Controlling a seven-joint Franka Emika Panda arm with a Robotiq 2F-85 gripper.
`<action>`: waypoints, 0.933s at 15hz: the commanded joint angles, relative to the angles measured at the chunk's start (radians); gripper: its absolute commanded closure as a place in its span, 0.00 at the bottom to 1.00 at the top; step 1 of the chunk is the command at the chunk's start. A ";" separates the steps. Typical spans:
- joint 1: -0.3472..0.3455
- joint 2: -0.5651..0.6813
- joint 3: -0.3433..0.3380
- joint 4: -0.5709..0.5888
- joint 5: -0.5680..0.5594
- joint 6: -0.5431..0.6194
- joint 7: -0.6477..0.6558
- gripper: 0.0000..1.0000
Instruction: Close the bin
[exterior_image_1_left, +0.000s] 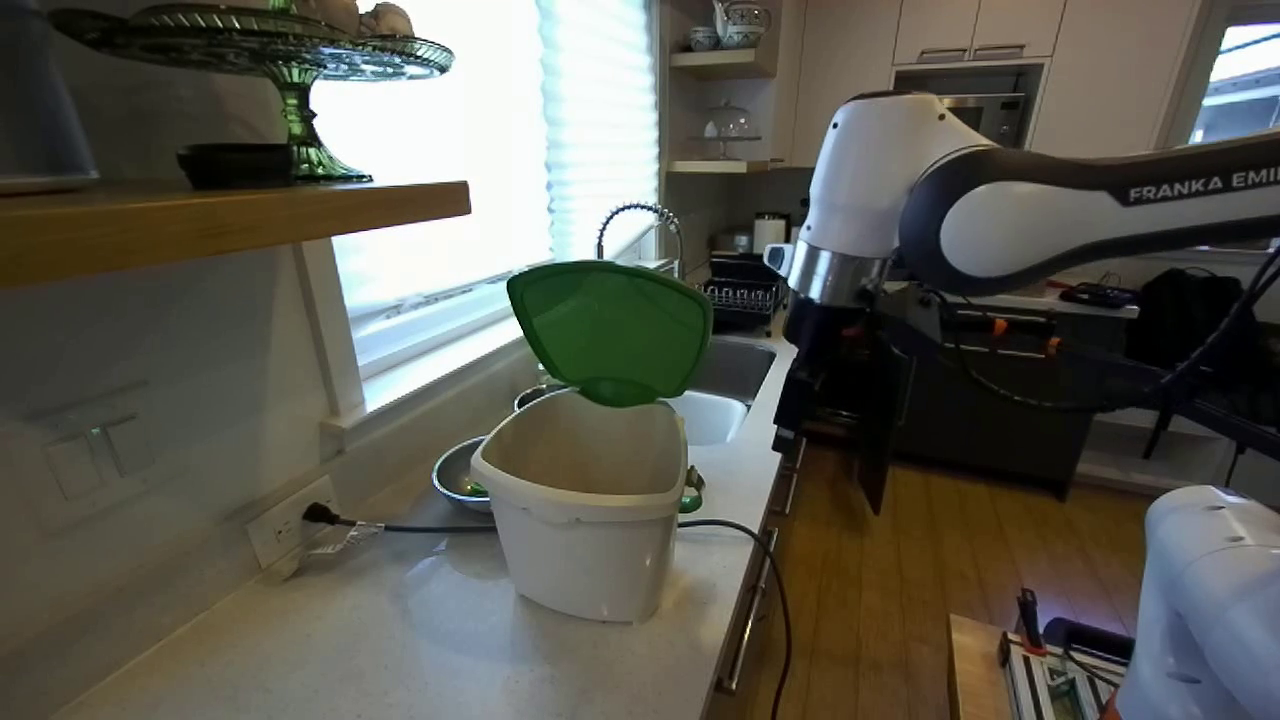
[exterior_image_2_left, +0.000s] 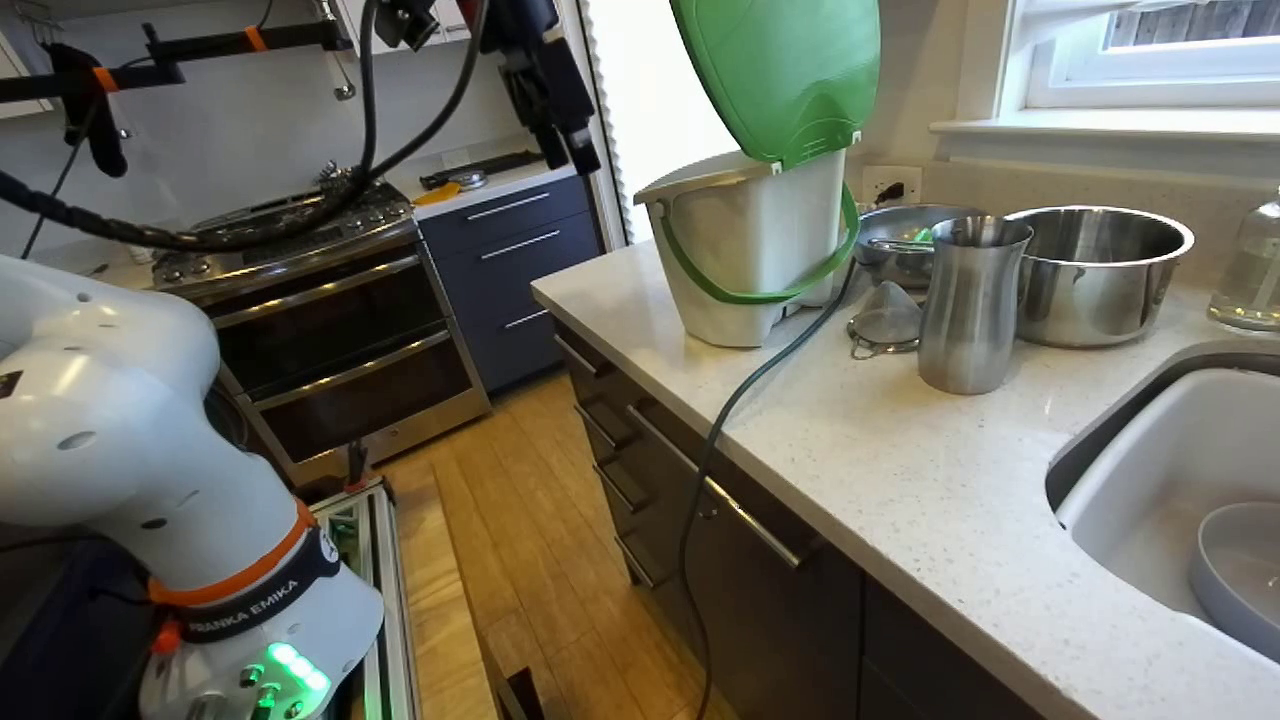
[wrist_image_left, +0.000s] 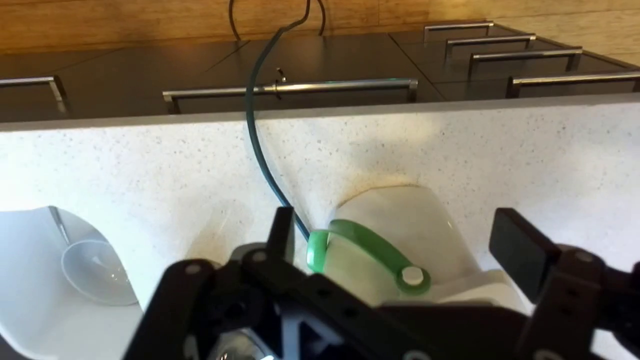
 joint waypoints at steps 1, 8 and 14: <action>0.003 -0.014 0.001 0.045 -0.012 0.038 -0.009 0.00; 0.000 -0.037 0.011 0.137 -0.024 0.132 -0.008 0.00; 0.002 -0.030 0.008 0.176 -0.012 0.142 -0.002 0.00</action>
